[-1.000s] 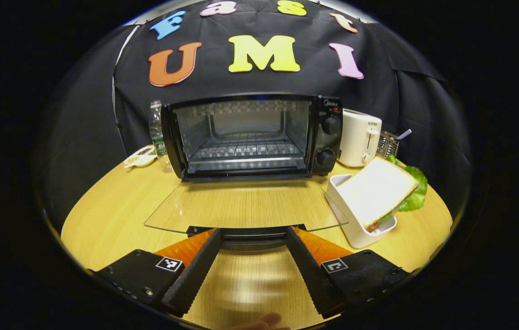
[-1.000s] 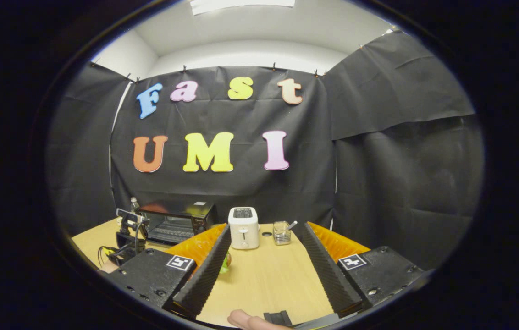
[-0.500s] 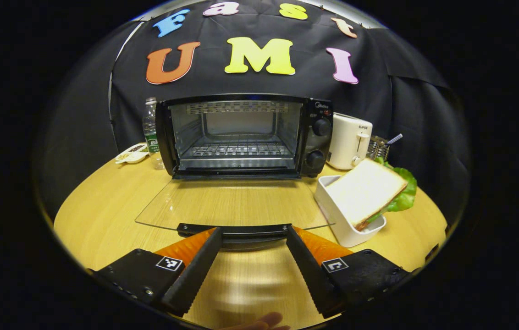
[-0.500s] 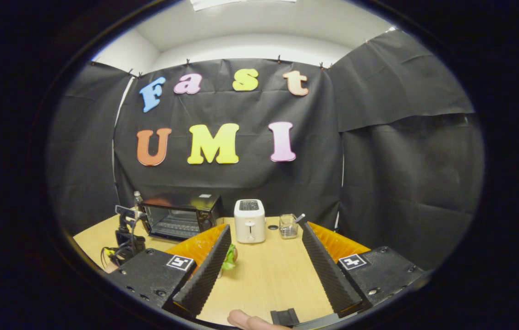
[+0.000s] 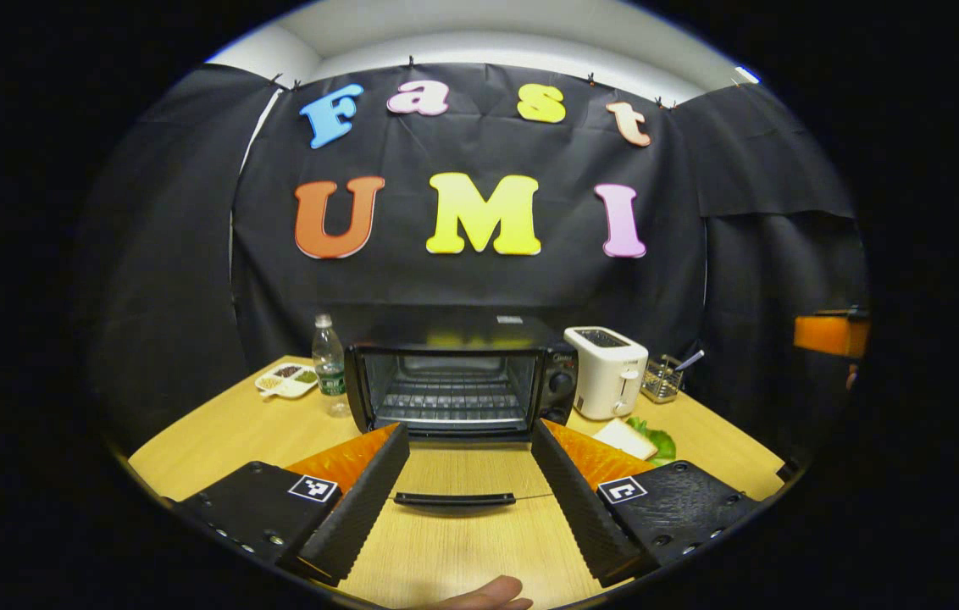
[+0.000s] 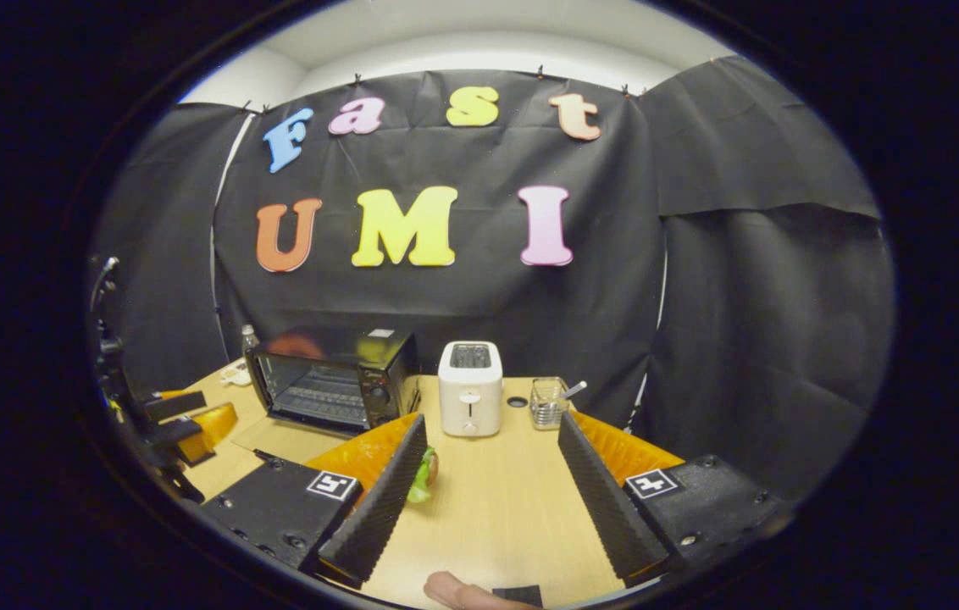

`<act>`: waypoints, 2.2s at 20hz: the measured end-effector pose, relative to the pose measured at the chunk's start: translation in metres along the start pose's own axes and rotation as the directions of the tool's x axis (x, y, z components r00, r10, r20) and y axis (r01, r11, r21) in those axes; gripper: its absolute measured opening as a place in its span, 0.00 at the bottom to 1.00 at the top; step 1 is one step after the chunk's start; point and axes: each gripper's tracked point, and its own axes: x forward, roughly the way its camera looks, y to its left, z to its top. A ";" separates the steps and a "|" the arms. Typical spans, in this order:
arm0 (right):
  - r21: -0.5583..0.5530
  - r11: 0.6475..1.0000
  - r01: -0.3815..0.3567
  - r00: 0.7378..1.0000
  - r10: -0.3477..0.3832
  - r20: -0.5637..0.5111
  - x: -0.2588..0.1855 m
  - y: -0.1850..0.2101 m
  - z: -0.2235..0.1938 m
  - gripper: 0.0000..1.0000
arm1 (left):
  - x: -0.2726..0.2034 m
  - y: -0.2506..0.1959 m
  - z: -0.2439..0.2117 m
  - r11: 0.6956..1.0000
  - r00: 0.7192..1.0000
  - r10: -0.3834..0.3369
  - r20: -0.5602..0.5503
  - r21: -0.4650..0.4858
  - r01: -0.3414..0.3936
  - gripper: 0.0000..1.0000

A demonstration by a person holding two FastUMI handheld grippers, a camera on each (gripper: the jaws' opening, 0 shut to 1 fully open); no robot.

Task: Open the electric oven with the left hand, put the food in, and close the electric oven.

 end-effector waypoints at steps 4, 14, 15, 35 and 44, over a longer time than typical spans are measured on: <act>0.040 0.993 -0.110 0.985 0.114 -0.133 0.045 0.013 -0.021 0.91 | -0.027 -0.001 0.042 1.000 0.995 -0.006 0.103 -0.013 0.007 0.95; 0.167 0.918 -0.358 0.804 0.395 -0.445 0.135 0.051 -0.090 0.98 | -0.061 0.018 0.080 0.999 0.976 0.032 0.216 -0.038 -0.025 0.95; 0.201 0.904 -0.378 0.771 0.428 -0.472 0.141 0.056 -0.097 0.98 | -0.061 0.020 0.079 0.998 0.977 0.040 0.211 -0.049 -0.031 0.95; 0.678 0.664 -0.314 0.387 0.742 -0.547 0.182 0.095 -0.143 0.44 | -0.054 0.032 0.064 0.995 0.984 0.096 0.150 -0.016 -0.095 0.94; 0.646 0.676 -0.354 0.462 0.727 -0.508 0.158 0.092 -0.121 0.38 | -0.063 0.040 0.060 0.998 0.984 0.064 0.168 -0.021 -0.061 0.94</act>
